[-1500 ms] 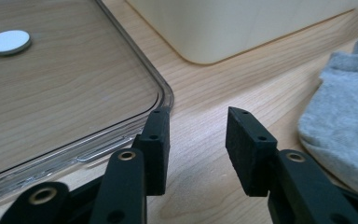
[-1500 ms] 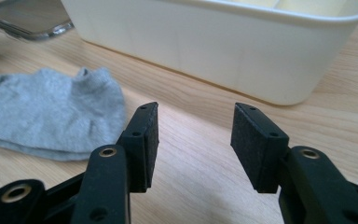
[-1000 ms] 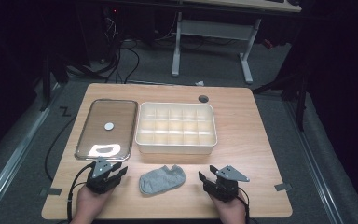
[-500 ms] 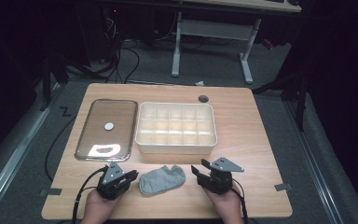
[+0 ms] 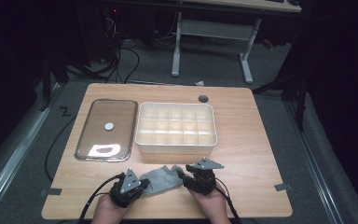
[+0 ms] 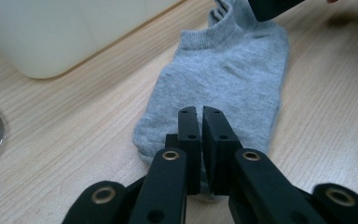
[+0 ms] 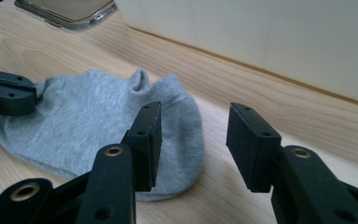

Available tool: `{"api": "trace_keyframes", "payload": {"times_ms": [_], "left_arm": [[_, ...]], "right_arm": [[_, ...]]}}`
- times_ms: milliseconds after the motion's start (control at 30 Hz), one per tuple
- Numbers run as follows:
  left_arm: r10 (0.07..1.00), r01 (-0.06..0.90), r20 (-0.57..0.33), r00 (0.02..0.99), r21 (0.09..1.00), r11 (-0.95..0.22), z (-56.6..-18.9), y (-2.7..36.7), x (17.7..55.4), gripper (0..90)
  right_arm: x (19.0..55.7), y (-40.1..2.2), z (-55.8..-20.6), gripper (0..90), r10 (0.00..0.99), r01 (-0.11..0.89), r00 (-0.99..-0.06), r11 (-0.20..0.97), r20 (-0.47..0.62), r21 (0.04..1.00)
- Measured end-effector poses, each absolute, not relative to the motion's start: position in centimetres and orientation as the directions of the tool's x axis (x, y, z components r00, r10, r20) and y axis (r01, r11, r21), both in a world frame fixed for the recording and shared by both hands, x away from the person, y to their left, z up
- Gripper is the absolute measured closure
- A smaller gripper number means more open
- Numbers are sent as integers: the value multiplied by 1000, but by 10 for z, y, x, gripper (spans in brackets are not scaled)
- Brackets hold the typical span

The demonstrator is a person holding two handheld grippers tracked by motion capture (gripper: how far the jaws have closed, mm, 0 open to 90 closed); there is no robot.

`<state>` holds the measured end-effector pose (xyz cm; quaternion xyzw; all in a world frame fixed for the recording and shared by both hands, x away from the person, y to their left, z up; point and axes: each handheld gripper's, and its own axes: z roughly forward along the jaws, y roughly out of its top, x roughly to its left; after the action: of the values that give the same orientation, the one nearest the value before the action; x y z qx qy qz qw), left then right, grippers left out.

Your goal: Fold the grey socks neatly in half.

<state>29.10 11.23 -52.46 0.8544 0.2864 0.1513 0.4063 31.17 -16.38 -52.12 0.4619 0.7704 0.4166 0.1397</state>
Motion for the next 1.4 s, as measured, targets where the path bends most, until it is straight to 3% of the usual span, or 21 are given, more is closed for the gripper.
{"api": "trace_keyframes", "payload": {"times_ms": [200,333,467,533,633,900,1067,1400], "left_arm": [[603,368,33,797,766,-527,-529,110,292,857],[600,365,36,799,764,-533,-529,111,293,857],[598,369,34,800,759,-536,-530,111,293,859],[606,385,18,795,757,-528,-529,113,293,860],[606,386,20,795,755,-530,-529,114,293,860],[643,410,-40,764,801,-437,-513,107,294,776],[649,431,-55,758,790,-436,-509,88,297,740],[645,456,-32,763,734,-503,-518,51,304,809]], "right_arm": [[313,-156,-526,557,837,604,-533,273,124,749],[314,-154,-529,560,828,631,-539,273,157,726],[312,-151,-530,609,820,625,-553,289,150,725],[307,-150,-531,778,811,624,-566,302,149,721],[303,-151,-531,851,798,633,-575,295,180,716],[297,-153,-526,860,794,616,-581,284,181,734],[295,-154,-525,860,792,613,-582,278,184,740],[293,-161,-522,860,791,617,-573,244,215,748]]}}
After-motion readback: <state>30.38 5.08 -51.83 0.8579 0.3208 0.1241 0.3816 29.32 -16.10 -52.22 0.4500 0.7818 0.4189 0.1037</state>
